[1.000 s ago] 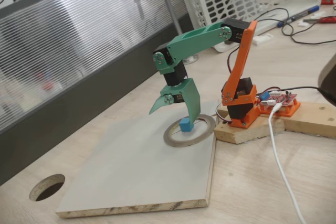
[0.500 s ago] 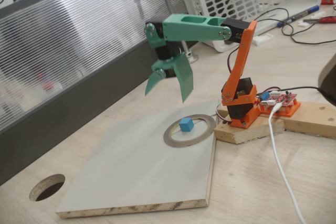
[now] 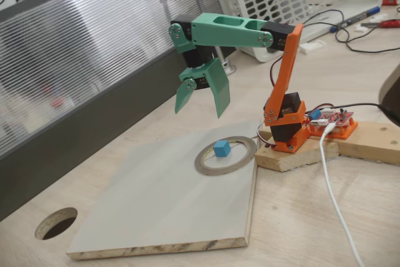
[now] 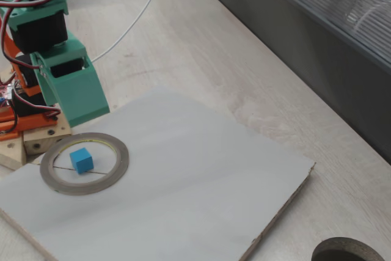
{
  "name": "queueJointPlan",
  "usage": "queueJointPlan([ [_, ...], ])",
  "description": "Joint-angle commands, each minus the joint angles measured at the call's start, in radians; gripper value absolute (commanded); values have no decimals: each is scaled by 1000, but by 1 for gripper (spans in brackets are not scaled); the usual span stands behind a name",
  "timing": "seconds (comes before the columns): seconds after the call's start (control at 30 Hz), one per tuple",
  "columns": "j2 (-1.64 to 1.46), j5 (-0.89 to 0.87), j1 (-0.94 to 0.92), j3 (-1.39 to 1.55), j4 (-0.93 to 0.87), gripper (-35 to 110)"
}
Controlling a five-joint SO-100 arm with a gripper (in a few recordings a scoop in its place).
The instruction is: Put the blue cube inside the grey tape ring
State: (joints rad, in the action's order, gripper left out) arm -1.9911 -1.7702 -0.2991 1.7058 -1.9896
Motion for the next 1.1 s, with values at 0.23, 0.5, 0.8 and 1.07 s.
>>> queueJointPlan([
  [0.23, -20, -9, -21, -28, -25, 1],
  [0.5, -9, -12, -15, -20, -25, 2],
  [0.8, -8, -17, -21, -20, -25, 2],
  [1.07, -8, -17, -14, -18, -25, 2],
])
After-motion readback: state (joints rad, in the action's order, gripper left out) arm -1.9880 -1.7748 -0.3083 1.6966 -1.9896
